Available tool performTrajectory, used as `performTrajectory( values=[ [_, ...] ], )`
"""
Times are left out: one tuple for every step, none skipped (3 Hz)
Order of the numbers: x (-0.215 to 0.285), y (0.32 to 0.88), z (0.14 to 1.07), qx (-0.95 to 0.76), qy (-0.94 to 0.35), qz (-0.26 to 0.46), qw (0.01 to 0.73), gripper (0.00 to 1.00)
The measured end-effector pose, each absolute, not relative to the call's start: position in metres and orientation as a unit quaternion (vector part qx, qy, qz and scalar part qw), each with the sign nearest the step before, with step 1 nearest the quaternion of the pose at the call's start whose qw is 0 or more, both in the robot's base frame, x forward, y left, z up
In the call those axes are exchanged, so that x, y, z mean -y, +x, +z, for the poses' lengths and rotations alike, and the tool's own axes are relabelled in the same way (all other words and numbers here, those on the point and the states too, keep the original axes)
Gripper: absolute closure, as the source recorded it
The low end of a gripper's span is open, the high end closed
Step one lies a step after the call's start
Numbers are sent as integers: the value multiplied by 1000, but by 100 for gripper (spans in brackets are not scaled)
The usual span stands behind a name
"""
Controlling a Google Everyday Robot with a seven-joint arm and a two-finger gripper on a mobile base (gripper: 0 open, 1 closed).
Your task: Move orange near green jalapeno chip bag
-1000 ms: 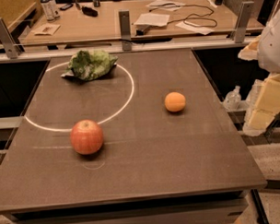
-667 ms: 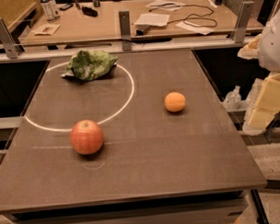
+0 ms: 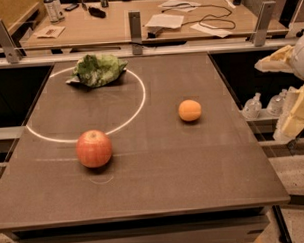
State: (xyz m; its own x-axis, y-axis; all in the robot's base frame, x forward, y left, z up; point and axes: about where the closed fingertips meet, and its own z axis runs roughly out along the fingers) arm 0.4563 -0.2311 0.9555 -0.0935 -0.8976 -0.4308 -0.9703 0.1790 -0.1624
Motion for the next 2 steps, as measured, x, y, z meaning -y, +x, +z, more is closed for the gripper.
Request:
performTrajectory(
  values=[
    [220,466,943,-699,-640,184,260,0],
    [206,466,942,-676,-617,264,305,0]
  ],
)
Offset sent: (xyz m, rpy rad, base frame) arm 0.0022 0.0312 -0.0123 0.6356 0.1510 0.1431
